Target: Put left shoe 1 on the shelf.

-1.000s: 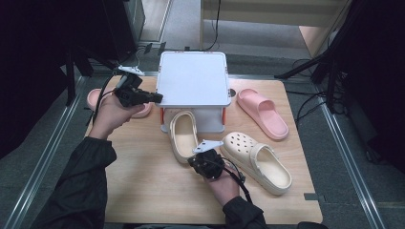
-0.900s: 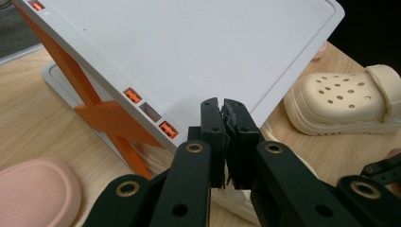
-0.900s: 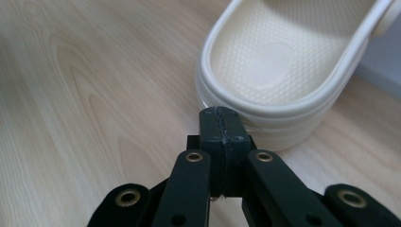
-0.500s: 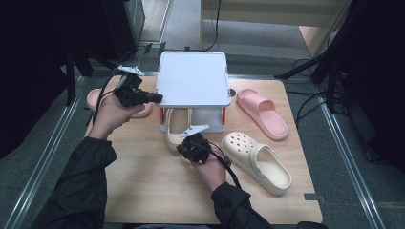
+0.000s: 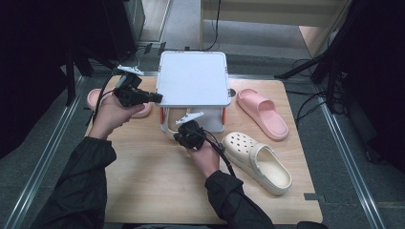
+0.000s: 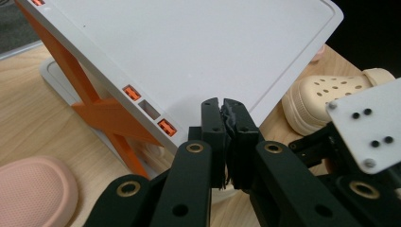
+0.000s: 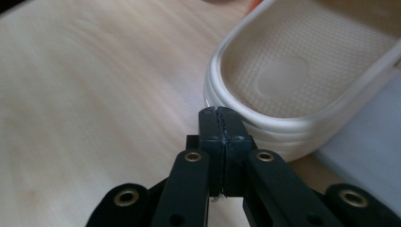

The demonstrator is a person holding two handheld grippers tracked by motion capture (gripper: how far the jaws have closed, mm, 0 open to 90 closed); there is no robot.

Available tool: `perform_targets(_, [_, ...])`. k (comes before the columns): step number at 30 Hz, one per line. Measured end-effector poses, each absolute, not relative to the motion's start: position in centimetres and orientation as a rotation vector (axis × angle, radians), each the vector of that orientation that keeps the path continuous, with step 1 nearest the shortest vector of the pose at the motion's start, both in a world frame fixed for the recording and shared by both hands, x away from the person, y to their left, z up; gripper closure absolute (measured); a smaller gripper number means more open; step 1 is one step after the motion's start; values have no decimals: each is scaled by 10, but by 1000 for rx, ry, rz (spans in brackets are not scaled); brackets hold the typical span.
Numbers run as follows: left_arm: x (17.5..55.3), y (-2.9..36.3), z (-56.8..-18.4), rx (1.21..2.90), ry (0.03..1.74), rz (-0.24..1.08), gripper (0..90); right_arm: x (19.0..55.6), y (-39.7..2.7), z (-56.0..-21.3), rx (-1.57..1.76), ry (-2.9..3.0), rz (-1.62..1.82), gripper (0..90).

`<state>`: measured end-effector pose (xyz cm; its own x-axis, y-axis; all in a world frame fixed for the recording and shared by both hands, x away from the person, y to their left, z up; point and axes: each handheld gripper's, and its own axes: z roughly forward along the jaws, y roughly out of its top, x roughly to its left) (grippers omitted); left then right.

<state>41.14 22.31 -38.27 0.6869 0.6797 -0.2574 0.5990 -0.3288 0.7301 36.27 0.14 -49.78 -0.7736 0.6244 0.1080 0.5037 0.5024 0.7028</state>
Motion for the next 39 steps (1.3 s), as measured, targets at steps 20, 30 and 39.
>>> perform_targets(20, [412, 219, -382, 2017, 1010, 116, 833, 373, 5, -486, 988, 2595, 1182, 895])
perform_targets(30, [397, 214, -366, 2012, 980, 38, 523, 346, -20, -463, 944, 2649, 1278, 768])
perform_targets(39, [376, 206, -361, 2001, 915, 26, 413, 327, -60, -443, 946, 2646, 1379, 656])
